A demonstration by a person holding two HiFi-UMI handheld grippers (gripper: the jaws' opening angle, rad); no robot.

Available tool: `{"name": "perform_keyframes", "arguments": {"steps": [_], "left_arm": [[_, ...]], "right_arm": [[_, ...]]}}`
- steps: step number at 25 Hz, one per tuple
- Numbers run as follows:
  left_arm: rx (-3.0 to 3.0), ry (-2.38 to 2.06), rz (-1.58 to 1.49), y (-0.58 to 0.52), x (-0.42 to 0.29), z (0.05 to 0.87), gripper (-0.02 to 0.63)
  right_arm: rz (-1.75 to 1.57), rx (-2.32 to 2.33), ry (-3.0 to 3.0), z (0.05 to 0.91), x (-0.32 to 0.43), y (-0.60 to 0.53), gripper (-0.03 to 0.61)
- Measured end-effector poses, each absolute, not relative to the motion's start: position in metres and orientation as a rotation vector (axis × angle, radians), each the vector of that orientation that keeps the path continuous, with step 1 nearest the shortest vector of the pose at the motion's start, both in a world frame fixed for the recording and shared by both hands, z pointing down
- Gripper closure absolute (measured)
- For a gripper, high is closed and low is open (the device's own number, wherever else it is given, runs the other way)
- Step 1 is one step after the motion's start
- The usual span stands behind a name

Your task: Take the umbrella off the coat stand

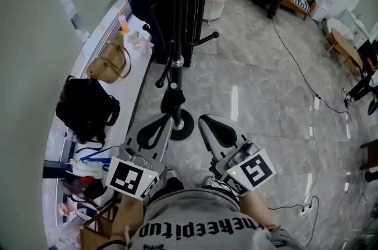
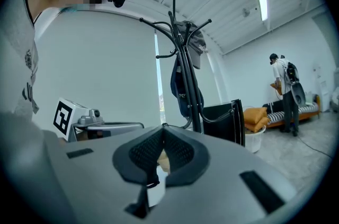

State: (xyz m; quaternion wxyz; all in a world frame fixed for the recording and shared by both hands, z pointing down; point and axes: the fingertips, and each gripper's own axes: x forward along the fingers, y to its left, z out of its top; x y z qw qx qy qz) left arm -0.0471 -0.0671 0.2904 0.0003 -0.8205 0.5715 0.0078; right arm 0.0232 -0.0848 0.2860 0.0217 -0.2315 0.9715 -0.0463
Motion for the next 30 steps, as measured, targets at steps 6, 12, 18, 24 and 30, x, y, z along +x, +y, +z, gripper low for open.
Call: {"name": "perform_keyframes", "arguments": {"steps": [6, 12, 18, 24, 30], "left_arm": [[-2.621, 1.733, 0.014, -0.078, -0.060, 0.294, 0.598], [-2.672, 1.680, -0.016, -0.090, -0.072, 0.303, 0.598], [-2.726, 1.633, -0.047, -0.103, -0.078, 0.314, 0.598], [-2.772, 1.593, -0.067, -0.112, -0.080, 0.326, 0.598], [-2.816, 1.566, -0.092, -0.116, -0.083, 0.341, 0.598]], "right_arm": [[-0.127, -0.798, 2.991, 0.285, 0.013, -0.091, 0.568], [-0.153, -0.863, 2.956, 0.286, 0.004, -0.097, 0.568], [-0.161, -0.956, 2.964, 0.296, 0.001, -0.102, 0.568], [-0.164, -1.023, 2.961, 0.302, 0.001, -0.106, 0.568], [-0.178, -1.064, 2.981, 0.311, -0.003, -0.105, 0.568]]}}
